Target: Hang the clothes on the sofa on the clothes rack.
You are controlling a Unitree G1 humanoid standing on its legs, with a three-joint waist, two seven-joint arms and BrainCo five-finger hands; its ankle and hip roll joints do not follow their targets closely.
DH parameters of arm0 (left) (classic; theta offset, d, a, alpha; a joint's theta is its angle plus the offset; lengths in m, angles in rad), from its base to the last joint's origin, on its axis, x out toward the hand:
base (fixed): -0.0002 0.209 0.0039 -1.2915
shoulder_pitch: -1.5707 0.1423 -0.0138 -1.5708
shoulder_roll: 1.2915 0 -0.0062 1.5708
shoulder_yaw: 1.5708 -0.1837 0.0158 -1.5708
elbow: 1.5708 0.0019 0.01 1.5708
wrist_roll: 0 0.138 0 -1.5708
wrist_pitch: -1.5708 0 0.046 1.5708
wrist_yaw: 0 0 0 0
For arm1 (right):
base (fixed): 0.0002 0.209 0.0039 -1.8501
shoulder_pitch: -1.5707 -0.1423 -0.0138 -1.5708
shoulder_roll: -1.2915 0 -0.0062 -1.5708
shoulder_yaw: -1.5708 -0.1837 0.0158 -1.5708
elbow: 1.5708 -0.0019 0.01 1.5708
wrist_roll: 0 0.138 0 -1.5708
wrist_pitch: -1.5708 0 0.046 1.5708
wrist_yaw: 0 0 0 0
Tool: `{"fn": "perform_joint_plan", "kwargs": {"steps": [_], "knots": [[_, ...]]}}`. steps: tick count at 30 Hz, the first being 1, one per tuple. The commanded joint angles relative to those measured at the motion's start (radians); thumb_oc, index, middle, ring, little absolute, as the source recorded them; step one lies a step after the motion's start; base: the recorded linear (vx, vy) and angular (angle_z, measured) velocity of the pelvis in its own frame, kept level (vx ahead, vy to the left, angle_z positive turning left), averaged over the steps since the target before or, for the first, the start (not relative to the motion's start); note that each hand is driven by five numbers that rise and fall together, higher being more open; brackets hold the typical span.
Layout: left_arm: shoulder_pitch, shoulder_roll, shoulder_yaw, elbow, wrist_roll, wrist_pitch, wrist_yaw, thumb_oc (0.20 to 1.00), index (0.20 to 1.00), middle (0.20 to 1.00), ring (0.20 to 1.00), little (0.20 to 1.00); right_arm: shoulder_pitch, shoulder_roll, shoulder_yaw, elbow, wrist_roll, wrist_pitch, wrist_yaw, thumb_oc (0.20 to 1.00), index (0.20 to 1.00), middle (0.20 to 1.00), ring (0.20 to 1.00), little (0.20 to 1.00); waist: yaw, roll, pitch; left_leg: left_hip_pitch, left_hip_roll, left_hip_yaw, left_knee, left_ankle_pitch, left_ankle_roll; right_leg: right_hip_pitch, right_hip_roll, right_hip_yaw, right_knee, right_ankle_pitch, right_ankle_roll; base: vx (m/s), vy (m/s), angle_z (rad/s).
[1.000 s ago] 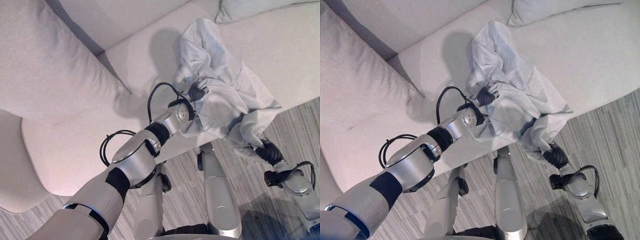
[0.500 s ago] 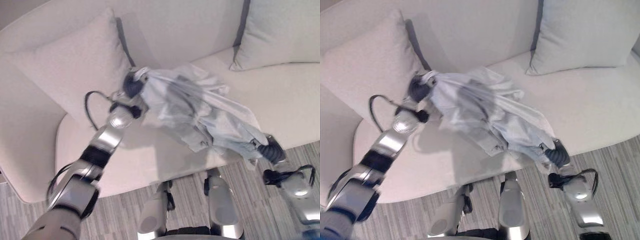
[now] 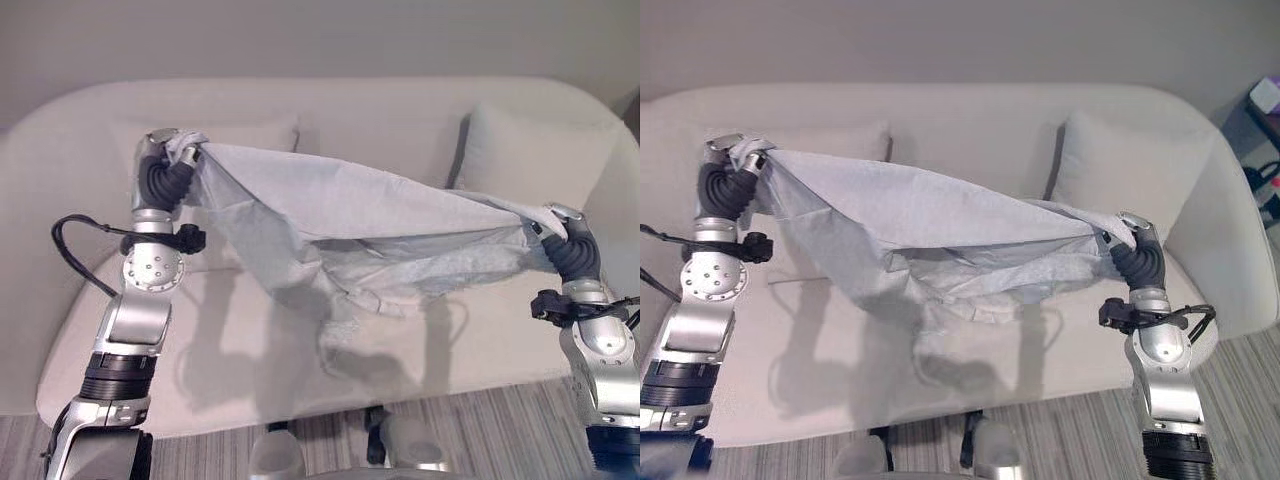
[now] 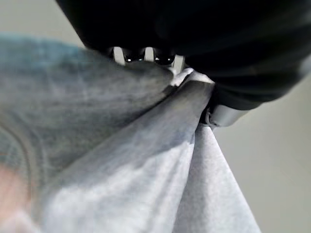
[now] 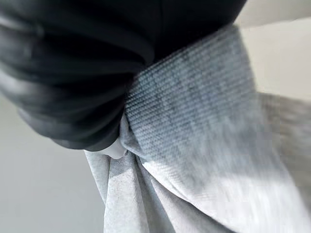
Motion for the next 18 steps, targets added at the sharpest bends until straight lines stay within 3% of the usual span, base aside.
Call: {"fn": "perform_joint_plan", "kwargs": {"steps": [1, 7, 14, 16, 18], "knots": [[-0.019, 0.046, 0.042, -0.043, 0.039, -0.040, 0.042, 0.200, 0.200, 0.200, 0.200, 0.200, -0.071, -0.049, 0.015, -0.071, -0.047, -0.055, -0.049, 0.200, 0.200, 0.200, 0.200, 0.200, 0.023, 0.061, -0.088, 0.066, 0.021, 0.018, -0.022, -0.039, 0.009, -0.040, -0.074, 0.021, -0.003, -0.004, 0.030, -0.03, 0.129, 0.02], [-0.092, 0.099, 0.045, -0.004, 0.058, -0.035, 0.083, 0.200, 0.200, 0.200, 0.200, 0.200, -0.233, -0.070, 0.102, -0.070, -0.118, -0.040, -0.094, 0.200, 0.200, 0.200, 0.200, 0.200, 0.065, 0.047, -0.103, 0.088, -0.012, 0.019, -0.022, -0.039, 0.021, -0.013, -0.098, 0.024, -0.001, -0.003, 0.028, -0.06, 0.160, -0.02], [-0.229, 0.232, 0.033, 0.117, 0.066, -0.033, 0.150, 0.200, 0.200, 0.200, 0.200, 0.200, -0.479, -0.145, 0.236, 0.114, -0.201, -0.008, -0.179, 0.200, 0.200, 0.200, 0.200, 0.200, 0.126, 0.055, -0.081, 0.119, -0.068, 0.010, -0.022, -0.040, 0.036, 0.026, -0.136, 0.040, 0.039, -0.008, 0.026, -0.05, 0.178, 0.04], [-0.306, 0.292, 0.013, 0.165, 0.069, -0.026, 0.185, 0.200, 0.200, 0.200, 0.200, 0.200, -0.581, -0.194, 0.289, 0.161, -0.224, 0.007, -0.209, 0.200, 0.200, 0.200, 0.200, 0.200, 0.148, 0.072, -0.051, 0.118, -0.080, 0.001, -0.022, -0.023, 0.045, 0.027, -0.101, 0.075, 0.144, -0.012, 0.023, -0.07, 0.172, 0.05], [-0.369, 0.310, -0.014, 0.185, 0.066, -0.025, 0.201, 0.200, 0.200, 0.200, 0.200, 0.200, -0.637, -0.236, 0.311, 0.193, -0.232, 0.006, -0.226, 0.200, 0.200, 0.200, 0.200, 0.200, 0.151, 0.086, -0.029, 0.115, -0.094, -0.014, -0.022, -0.006, 0.057, 0.031, -0.033, 0.110, 0.214, -0.025, 0.024, -0.13, 0.129, 0.25]]}}
